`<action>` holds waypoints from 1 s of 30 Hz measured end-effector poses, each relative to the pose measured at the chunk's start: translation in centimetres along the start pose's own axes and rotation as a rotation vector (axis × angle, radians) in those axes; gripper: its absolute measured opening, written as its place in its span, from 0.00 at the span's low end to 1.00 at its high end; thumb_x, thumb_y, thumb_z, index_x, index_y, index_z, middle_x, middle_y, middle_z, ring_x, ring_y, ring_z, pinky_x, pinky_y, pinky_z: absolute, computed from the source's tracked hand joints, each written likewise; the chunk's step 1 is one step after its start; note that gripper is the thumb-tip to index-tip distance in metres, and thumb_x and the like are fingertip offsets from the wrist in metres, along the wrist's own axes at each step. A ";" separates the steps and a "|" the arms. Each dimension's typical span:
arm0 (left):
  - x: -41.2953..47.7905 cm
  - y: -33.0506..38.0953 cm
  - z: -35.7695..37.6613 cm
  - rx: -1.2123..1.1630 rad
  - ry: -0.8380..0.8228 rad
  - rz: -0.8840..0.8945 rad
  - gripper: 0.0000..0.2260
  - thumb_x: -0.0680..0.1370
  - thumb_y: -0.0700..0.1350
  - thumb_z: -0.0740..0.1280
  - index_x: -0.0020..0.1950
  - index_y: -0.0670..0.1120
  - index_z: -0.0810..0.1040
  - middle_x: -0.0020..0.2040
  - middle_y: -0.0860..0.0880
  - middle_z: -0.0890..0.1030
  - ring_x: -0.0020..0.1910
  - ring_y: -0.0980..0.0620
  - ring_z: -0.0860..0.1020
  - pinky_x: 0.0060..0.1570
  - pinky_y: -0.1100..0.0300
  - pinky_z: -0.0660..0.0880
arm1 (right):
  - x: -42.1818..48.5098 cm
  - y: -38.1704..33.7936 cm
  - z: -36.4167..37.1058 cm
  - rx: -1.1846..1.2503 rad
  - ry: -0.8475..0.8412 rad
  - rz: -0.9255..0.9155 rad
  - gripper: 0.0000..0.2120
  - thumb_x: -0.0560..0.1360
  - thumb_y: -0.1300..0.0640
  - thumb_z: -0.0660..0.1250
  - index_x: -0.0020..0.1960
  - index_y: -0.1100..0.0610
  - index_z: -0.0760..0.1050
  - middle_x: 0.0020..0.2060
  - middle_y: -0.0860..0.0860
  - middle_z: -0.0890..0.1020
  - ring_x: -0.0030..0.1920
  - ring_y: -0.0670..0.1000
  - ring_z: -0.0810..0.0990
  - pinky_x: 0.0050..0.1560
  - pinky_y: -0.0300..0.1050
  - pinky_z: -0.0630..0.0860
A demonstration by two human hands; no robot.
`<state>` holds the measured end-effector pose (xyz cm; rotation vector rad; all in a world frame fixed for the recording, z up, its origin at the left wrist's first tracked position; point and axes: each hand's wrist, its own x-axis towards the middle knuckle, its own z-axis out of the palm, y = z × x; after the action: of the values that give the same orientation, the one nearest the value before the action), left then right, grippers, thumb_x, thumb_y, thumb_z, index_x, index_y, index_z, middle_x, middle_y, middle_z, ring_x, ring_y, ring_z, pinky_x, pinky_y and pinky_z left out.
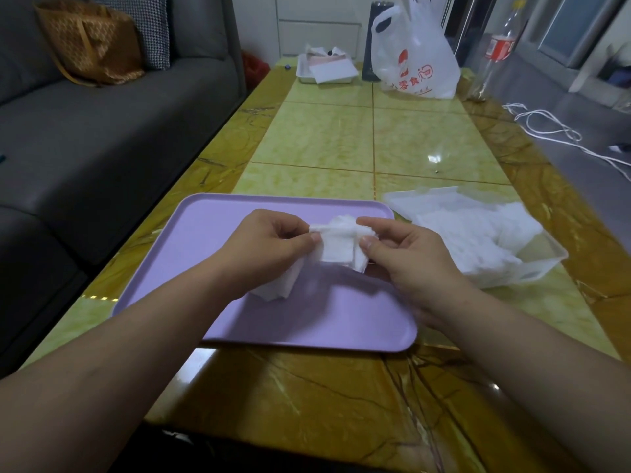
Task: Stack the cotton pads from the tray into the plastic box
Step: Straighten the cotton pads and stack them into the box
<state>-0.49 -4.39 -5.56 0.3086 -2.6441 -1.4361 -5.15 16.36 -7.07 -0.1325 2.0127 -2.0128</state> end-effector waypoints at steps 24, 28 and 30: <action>-0.3 0.5 0.4 -0.058 -0.105 0.131 0.02 0.77 0.45 0.75 0.47 0.48 0.84 0.43 0.49 0.86 0.45 0.51 0.83 0.57 0.46 0.78 | -0.2 -0.4 0.1 -0.045 -0.033 -0.076 0.12 0.79 0.68 0.69 0.59 0.57 0.81 0.47 0.52 0.89 0.52 0.53 0.88 0.62 0.57 0.81; -0.1 0.4 0.8 -0.046 -0.067 0.130 0.02 0.77 0.45 0.74 0.47 0.49 0.83 0.43 0.50 0.87 0.48 0.45 0.83 0.58 0.43 0.78 | -0.3 -0.4 0.2 -0.035 -0.096 -0.066 0.14 0.78 0.70 0.69 0.61 0.59 0.80 0.49 0.55 0.89 0.54 0.56 0.87 0.63 0.59 0.80; 0.0 0.3 1.0 -0.042 -0.036 0.132 0.02 0.77 0.45 0.74 0.47 0.49 0.83 0.42 0.51 0.86 0.46 0.48 0.84 0.56 0.45 0.79 | -0.3 -0.4 0.2 0.013 -0.123 -0.053 0.19 0.73 0.70 0.72 0.62 0.58 0.80 0.50 0.57 0.88 0.56 0.58 0.86 0.63 0.59 0.80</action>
<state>-0.73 -3.41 -5.87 0.1029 -2.6032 -1.4668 -4.83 16.22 -6.58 -0.3026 1.9399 -1.9970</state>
